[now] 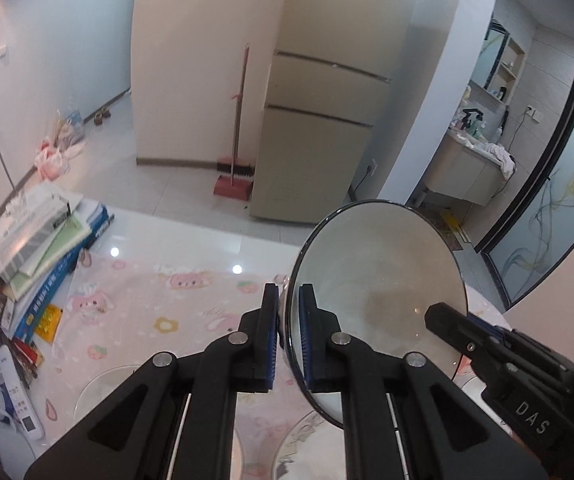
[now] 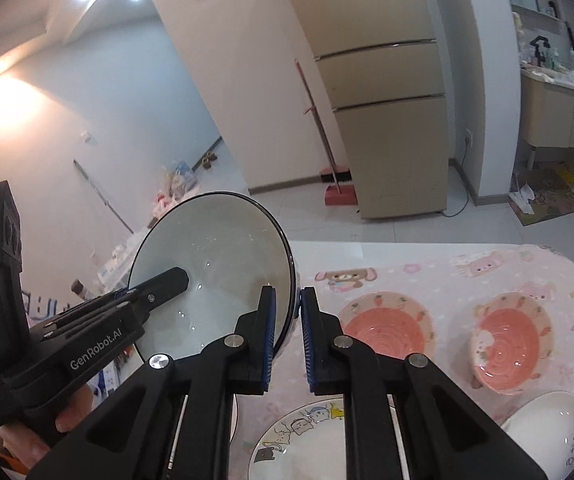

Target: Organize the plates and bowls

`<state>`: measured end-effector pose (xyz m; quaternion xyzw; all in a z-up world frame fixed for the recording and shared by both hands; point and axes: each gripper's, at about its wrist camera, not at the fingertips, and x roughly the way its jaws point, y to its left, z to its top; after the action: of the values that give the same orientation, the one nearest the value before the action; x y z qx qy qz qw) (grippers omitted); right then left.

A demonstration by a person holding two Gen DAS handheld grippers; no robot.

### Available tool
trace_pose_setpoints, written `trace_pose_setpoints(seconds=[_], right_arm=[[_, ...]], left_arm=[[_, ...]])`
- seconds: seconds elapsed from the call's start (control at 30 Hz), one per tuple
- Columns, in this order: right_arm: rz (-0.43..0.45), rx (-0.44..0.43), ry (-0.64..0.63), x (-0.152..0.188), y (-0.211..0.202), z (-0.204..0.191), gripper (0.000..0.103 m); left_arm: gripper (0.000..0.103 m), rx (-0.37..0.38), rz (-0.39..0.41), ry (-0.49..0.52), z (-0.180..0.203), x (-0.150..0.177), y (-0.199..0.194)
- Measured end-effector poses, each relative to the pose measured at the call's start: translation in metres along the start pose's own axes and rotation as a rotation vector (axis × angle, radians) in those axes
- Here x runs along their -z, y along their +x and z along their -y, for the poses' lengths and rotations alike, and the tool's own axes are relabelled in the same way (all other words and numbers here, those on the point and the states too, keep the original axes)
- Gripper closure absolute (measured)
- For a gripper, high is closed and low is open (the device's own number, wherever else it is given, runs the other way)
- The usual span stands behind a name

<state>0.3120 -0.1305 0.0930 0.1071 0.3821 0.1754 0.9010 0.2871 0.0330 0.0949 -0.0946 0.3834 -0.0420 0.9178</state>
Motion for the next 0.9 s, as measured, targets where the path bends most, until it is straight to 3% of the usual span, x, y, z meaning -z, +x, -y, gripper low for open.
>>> trace_pose_setpoints(seconds=[0.13,0.3,0.47,0.7,0.9], right_arm=[[0.046,0.001,0.045,-0.003,-0.026,0.022,0.089],[0.074,0.033,0.08,0.005,-0.035,0.049,0.089],[-0.002,0.071,0.091,0.014,-0.008,0.073,0.089],[-0.074,0.111,0.099,0.021,0.03,0.087,0.089],[-0.139,0.176,0.086,0.033,0.063,0.09,0.089]], left_arm=[[0.095,0.008,0.035,0.031,0.028,-0.008,-0.008],[0.095,0.048,0.013,0.035,0.046,0.001,0.014],[0.095,0.036,-0.018,0.06,0.055,0.02,0.048],[0.095,0.06,-0.133,0.034,0.049,0.037,0.094],[0.095,0.006,-0.169,0.069,0.053,0.049,0.115]])
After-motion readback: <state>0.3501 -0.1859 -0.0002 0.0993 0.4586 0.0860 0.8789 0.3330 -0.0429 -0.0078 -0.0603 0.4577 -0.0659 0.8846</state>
